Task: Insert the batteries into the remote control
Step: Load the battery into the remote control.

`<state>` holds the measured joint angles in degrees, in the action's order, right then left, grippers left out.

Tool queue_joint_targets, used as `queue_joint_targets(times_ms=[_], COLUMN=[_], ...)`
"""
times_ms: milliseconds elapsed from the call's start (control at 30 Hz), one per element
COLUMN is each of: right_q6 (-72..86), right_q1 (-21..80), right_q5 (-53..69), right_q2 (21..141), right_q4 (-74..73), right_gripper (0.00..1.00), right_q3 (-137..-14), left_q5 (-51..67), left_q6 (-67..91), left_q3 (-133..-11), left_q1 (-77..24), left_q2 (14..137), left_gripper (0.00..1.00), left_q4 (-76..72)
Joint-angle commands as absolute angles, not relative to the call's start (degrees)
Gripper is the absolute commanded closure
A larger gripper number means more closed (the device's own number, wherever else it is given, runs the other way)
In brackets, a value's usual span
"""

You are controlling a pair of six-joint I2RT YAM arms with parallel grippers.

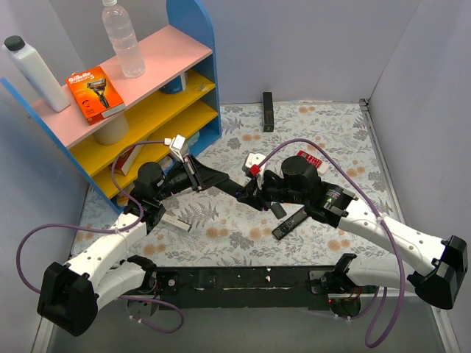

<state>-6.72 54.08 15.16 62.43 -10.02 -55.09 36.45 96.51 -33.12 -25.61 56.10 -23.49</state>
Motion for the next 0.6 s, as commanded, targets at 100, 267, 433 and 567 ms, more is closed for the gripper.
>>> queue_joint_targets(times_ms=[100,267,433,567], right_q6=[-7.4,-6.6,-6.2,-5.6], right_q1=[54.1,54.1,54.1,54.1], right_q5=[13.6,12.9,13.4,13.7], right_q2=[62.8,62.5,62.6,62.8], right_q4=[-11.2,-11.2,-12.1,-13.1], right_gripper=[0.61,0.53,0.48,0.47], right_q3=[-57.9,-59.2,-61.3,-63.1], left_q5=[37.4,37.2,36.9,36.4], left_q6=[98.5,98.6,98.7,98.4], left_q3=[-35.3,-34.6,-34.4,-34.4], left_q1=[-25.8,-25.8,-25.8,-25.8], left_q2=[55.8,55.9,56.1,56.2], left_gripper=[1.0,1.0,1.0,1.0], left_q4=[-24.8,-24.8,-24.7,-23.9])
